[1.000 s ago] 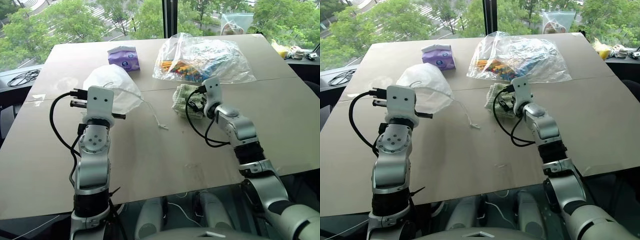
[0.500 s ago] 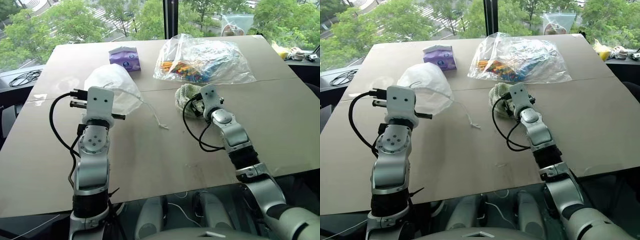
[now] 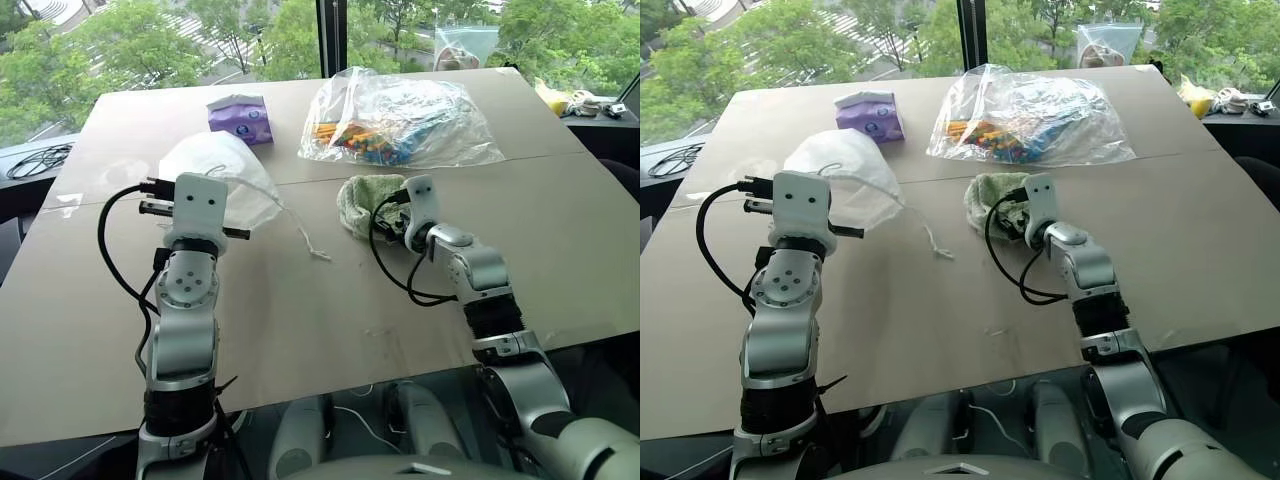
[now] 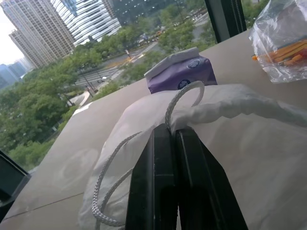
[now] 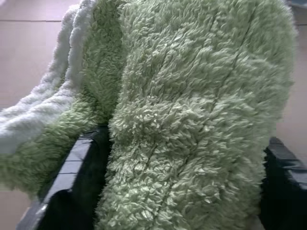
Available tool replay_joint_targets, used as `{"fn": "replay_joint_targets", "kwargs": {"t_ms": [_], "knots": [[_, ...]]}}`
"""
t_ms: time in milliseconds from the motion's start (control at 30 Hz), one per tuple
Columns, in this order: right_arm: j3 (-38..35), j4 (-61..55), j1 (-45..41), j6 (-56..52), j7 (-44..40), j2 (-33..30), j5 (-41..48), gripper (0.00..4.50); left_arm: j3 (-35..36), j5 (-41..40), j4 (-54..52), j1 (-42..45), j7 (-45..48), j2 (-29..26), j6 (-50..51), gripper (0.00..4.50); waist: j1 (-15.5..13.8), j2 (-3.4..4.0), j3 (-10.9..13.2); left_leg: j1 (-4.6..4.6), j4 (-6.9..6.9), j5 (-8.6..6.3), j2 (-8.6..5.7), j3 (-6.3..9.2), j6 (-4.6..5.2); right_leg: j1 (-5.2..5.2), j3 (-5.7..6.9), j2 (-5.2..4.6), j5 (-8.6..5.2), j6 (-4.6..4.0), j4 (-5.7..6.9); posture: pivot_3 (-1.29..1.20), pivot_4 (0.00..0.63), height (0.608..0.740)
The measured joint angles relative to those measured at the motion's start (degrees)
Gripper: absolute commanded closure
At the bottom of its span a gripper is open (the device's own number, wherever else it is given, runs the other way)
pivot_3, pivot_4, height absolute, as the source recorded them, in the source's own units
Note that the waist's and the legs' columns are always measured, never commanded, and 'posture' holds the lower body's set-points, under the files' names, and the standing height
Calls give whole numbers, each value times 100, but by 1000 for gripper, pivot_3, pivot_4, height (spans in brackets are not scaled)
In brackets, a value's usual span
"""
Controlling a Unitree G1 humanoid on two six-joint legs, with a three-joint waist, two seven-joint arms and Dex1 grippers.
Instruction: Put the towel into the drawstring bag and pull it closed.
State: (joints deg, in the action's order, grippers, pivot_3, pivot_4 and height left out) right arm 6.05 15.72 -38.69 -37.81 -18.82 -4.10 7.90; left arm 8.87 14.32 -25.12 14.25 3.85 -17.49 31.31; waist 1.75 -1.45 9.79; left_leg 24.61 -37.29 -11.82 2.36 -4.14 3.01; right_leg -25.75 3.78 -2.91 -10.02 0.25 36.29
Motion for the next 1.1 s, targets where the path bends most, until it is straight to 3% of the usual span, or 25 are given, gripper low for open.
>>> {"fn": "replay_joint_targets", "kwargs": {"t_ms": [67,167,433,600,733,900,1100], "knots": [[88,0,0,65,-93,-1,-49,3283,0,0,0,-9,-7,9,14,4500,5,0,0,0,0,0,0,1,0,0,1,1,-1,-1,1,0,150,740],[115,44,1,195,-133,-4,-79,4431,-4,-1,1,-117,-7,18,25,4500,6,0,0,1,-3,0,-3,-1,-1,1,-1,-5,-2,-3,0,0,150,740],[-346,120,52,388,-514,10,414,4492,58,-368,140,72,144,148,182,4500,-1,1,4,9,-8,0,-5,2,-1,-2,3,-17,-1,-3,0,0,150,740],[-976,-1002,250,-333,-1295,-89,1816,4492,416,-1421,106,442,555,514,705,4500,-63,3,10,19,0,0,-6,1,0,-3,5,-7,12,20,-16,0,150,740],[-1195,-1943,499,-953,-1712,-424,2725,4492,1229,-2694,-190,780,663,972,1687,4500,-105,1,11,23,1,-1,-7,4,0,2,11,-5,12,22,-33,0,150,740],[-1094,-2568,922,-1443,-1982,-761,3293,4492,1792,-3786,-397,1023,807,923,2502,4500,-106,0,12,18,-3,0,-9,6,1,6,10,0,10,18,-33,0,150,740],[-292,-3286,1248,-1583,-2088,-1013,3354,4492,2425,-5192,-412,1692,375,1262,3339,4500,-109,-2,13,18,-8,0,-10,12,1,10,8,4,1,3,-32,0,150,740]]}}
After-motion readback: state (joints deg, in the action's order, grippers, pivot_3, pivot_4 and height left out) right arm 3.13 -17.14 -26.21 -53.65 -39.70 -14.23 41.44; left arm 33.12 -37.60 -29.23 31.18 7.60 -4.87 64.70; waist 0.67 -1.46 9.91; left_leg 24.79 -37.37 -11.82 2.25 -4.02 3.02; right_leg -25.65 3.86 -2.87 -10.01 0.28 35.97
